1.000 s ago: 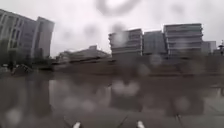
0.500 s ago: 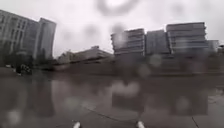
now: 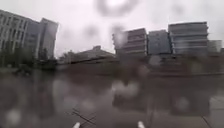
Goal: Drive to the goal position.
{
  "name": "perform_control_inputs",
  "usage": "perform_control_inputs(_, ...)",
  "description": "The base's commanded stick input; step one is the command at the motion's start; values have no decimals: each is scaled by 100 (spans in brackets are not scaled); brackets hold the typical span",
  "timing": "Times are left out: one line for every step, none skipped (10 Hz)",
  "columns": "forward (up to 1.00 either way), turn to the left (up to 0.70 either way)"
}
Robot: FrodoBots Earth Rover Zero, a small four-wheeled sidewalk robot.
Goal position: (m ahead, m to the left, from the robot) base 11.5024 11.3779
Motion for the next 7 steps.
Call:
perform_control_inputs(0,0)
perform_control_inputs(0,0)
perform_control_inputs(0,0)
perform_control_inputs(0,0)
perform_control_inputs(2,0)
perform_control_inputs(52,0)
perform_control_inputs(70,0)
